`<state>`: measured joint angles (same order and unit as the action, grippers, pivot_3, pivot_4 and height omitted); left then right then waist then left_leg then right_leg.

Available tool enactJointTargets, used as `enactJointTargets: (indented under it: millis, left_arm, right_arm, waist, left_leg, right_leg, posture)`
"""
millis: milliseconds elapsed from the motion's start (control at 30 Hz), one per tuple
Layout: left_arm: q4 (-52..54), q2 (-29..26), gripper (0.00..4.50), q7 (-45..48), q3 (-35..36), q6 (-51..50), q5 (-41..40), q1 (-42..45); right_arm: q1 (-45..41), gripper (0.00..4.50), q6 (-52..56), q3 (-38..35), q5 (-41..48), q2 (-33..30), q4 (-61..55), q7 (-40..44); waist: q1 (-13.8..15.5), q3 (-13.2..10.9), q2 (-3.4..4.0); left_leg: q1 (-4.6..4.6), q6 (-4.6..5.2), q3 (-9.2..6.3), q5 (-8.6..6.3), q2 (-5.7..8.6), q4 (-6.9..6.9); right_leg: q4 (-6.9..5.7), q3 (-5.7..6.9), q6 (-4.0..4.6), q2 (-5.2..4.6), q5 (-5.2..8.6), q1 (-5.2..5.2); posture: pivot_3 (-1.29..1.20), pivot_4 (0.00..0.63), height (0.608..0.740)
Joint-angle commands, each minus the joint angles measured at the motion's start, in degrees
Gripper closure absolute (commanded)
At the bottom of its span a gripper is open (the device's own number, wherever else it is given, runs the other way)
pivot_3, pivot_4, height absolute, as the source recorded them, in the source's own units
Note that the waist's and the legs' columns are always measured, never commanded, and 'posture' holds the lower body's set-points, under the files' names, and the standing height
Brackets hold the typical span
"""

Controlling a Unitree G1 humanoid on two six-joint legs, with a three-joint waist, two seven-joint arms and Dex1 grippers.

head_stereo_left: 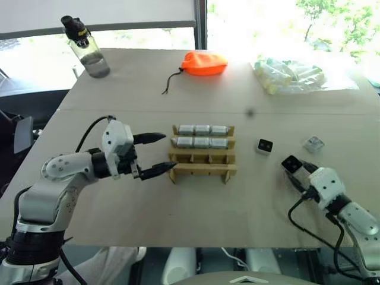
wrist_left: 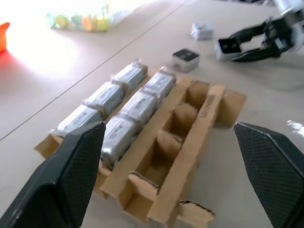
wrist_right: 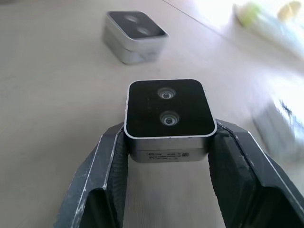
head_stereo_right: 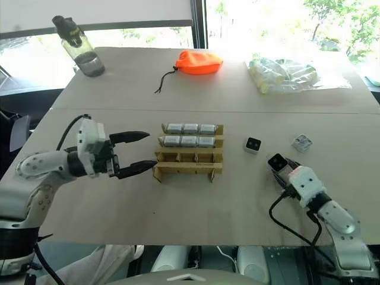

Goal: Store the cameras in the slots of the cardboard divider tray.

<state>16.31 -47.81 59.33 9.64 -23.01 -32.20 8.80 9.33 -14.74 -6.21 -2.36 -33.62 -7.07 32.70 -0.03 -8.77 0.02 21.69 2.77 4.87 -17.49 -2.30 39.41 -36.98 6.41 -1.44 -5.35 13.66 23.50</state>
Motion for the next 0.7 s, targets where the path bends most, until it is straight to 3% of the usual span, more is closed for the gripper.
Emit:
enactJointTargets:
  millis: [33,133,300,433,700]
  left_arm:
    - [1.0,0.3,0.00,-1.3,-1.0,-3.4,-1.3,4.0]
    - [-1.9,0.3,0.00,1.2,-3.2,-6.5,-2.6,9.3]
    - [-7.3,0.4,0.00,8.0,-8.3,-6.3,-1.2,17.3]
    - [-9.3,1.2,0.00,9.5,-10.7,-10.0,-1.8,22.1]
    - [-12.3,1.3,0.00,13.0,-16.6,-13.3,1.3,28.1]
  right_arm:
    - [-7.9,2.66,-8.1,2.1,-5.8,-4.4,-0.6,0.7]
    - [-19.1,2.66,-16.5,7.5,-11.1,-7.7,1.7,2.4]
    - [-34.5,2.66,-26.7,16.0,-16.7,-8.0,6.3,3.6]
    - [-41.5,2.66,-31.3,20.8,-19.4,-6.0,9.3,3.3]
    - [-49.1,2.66,-30.3,26.2,-25.6,0.0,11.5,2.2]
  waist:
    - [-0.1,0.0,-0.08]
    - [-0.2,-0.2,-0.21]
    - [-0.3,-0.2,-0.34]
    - [-0.2,-0.3,-0.48]
    - [-0.5,-0.4,-0.53]
  left_leg:
    - [0.02,-0.02,0.00,0.02,0.00,0.00]
    - [0.02,-0.11,-0.02,0.07,-0.01,0.01]
    - [0.06,-0.19,-0.04,0.12,0.02,-0.04]
    - [0.29,-0.20,-0.03,0.13,0.04,0.00]
    - [0.25,-0.23,-0.04,0.15,0.05,0.04]
  right_leg:
    - [0.00,0.01,0.00,0.00,0.00,0.02]
    - [-0.06,0.02,0.00,0.02,0.00,0.06]
    - [-0.02,0.10,0.01,0.06,0.00,0.09]
    - [0.08,0.25,0.01,0.02,-0.01,0.17]
    - [-0.04,0.23,0.01,0.00,-0.01,0.16]
  posture:
    - [0.00,0.150,0.726]
    - [0.00,0.150,0.726]
    - [0.00,0.150,0.726]
    - [0.00,0.150,0.726]
    - [0.00,0.150,0.726]
